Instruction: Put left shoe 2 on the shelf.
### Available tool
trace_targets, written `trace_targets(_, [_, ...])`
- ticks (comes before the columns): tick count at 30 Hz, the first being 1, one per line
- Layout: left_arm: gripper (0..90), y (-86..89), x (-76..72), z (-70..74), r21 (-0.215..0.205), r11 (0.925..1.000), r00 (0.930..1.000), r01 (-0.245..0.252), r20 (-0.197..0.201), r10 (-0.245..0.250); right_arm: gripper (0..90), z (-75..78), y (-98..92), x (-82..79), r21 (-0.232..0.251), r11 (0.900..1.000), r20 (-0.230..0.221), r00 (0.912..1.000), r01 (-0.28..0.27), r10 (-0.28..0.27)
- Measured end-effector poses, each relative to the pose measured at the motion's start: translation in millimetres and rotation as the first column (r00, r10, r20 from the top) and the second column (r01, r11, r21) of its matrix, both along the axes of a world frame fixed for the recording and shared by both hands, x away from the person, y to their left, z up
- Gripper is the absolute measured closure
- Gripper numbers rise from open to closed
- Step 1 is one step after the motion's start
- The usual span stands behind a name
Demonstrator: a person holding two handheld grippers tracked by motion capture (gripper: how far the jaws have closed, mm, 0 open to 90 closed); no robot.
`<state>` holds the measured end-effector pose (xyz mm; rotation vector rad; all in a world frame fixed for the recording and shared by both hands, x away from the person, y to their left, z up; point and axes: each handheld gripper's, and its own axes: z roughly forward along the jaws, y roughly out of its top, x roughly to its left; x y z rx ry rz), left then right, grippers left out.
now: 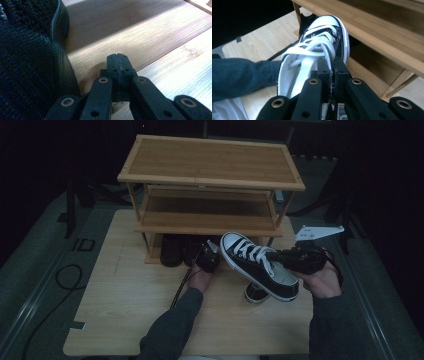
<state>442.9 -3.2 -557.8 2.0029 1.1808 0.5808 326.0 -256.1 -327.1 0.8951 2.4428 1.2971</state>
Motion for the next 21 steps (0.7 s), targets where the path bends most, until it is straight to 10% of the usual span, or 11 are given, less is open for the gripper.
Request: trace_targets(21, [89.8, -0.6, -0.4, -0.2, 0.003, 1.0, 1.0, -0.002, 0.004, 0.002, 87.0, 5.0, 33.7, 52.9, 0.035, 0.995, 0.038, 0.9945, 0.096, -0.098])
